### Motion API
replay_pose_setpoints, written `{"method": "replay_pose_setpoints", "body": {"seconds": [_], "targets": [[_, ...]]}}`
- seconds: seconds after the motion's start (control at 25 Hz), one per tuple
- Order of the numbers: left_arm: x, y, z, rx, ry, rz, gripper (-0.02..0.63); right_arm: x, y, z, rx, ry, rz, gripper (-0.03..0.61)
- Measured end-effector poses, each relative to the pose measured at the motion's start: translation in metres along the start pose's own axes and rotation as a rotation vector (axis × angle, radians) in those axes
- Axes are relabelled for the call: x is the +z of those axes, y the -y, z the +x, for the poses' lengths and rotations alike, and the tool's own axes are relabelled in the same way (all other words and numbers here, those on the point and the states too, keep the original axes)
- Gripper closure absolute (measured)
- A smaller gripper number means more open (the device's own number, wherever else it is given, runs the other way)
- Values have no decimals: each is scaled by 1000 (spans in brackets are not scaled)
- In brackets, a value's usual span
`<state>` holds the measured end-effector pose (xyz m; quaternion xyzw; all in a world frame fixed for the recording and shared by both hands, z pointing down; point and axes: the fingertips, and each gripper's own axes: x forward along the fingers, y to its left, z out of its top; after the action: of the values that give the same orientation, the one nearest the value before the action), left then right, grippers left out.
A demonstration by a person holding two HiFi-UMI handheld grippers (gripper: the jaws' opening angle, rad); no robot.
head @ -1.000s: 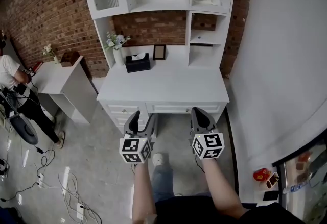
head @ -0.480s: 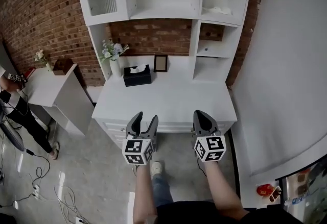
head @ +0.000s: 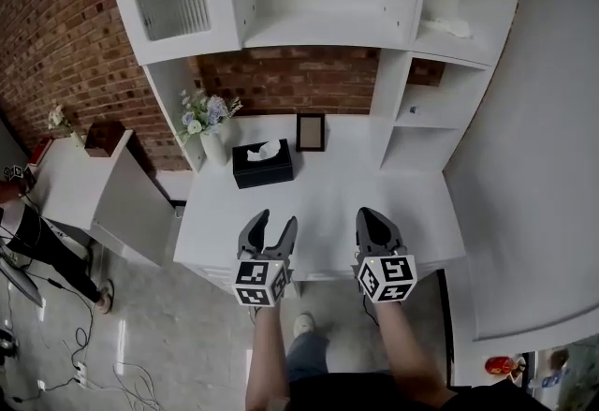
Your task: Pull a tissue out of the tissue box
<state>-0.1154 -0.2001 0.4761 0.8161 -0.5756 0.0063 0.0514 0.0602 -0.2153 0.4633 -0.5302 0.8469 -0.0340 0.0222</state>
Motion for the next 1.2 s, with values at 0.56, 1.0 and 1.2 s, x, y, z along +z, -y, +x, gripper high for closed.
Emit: {"method": "replay_pose_setpoints", "body": {"seconds": [0.56, 1.0, 1.2], "targets": [[2, -89, 117, -38, -55, -7, 393, -3, 1, 144, -7, -36, 15, 579], [-5, -128, 155, 2, -95, -4, 393, -18, 9, 194, 33, -93, 14, 578], [-20, -157, 169, 20, -154, 37, 393, -32, 14, 212, 50, -119, 21, 578]]}}
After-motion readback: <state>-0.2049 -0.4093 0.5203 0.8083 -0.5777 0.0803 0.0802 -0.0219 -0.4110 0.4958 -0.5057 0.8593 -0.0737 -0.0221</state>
